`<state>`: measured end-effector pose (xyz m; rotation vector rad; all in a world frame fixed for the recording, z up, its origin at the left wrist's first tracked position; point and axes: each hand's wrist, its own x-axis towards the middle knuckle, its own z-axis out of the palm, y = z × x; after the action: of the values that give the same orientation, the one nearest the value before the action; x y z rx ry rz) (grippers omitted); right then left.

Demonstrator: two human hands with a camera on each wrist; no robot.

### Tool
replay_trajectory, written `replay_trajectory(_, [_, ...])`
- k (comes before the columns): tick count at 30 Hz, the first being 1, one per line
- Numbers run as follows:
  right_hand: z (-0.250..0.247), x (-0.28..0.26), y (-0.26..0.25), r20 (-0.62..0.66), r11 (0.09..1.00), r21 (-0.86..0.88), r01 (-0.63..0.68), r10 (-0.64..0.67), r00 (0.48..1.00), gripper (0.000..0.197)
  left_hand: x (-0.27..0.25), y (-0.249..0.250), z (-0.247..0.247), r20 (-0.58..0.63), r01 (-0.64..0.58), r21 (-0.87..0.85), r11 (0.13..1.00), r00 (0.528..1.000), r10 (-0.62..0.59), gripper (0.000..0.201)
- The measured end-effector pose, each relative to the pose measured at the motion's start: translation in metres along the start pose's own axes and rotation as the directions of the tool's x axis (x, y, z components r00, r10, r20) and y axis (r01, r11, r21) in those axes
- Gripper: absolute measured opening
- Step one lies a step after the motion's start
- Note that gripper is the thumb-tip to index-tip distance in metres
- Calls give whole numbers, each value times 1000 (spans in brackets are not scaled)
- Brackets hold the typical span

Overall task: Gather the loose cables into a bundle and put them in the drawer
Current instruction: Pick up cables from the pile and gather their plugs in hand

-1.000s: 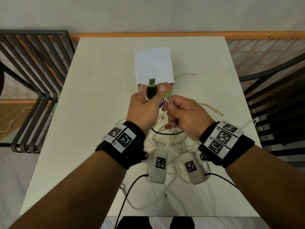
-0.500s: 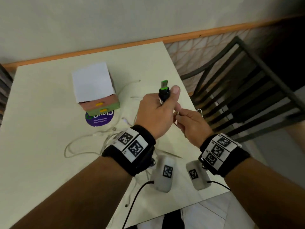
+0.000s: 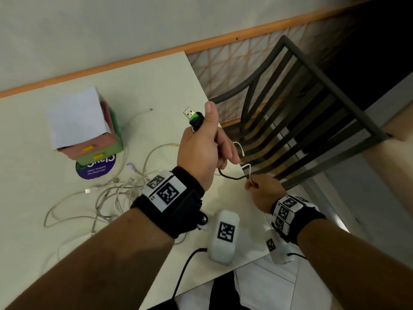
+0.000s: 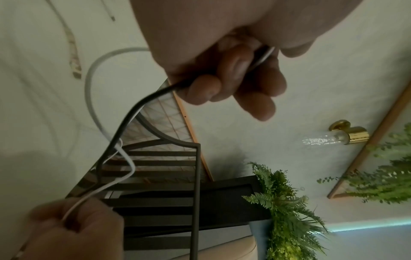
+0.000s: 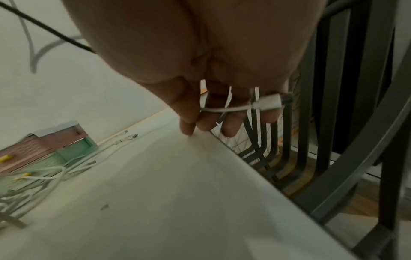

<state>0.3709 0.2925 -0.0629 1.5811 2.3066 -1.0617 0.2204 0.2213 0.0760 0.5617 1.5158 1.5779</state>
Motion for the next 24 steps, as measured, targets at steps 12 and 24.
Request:
replay_trajectory(12, [-57, -31, -77, -285, 801, 381, 461, -373, 883, 82, -1, -5, -13, -189, 87, 352, 932, 982, -20, 67])
replay_trajectory(24, [-11, -32, -175, -222, 591, -63, 804, -794, 566, 27, -3, -45, -72, -142, 124, 410, 904, 987, -71, 25])
